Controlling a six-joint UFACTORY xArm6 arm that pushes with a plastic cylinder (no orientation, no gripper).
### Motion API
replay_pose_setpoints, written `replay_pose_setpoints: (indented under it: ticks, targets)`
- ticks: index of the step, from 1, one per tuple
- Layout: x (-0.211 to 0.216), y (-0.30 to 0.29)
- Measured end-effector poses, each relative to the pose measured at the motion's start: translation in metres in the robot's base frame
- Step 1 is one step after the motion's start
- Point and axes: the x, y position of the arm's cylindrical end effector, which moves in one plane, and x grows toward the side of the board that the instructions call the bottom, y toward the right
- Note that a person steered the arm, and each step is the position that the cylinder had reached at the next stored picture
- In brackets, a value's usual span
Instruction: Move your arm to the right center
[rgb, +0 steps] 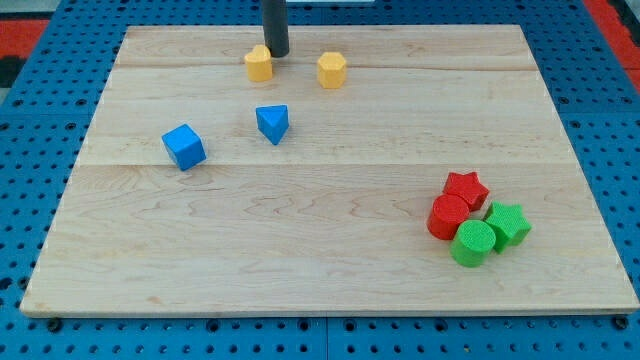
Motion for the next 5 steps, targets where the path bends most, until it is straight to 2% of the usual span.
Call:
replay_pose_setpoints:
  ticks: [1,2,3,4,5]
  targets:
    - [0.006,-0.009]
    - [-0.007,-0.01]
    - [0.05,0.042]
    - [0.097,0.058]
    - [0.135,0.113]
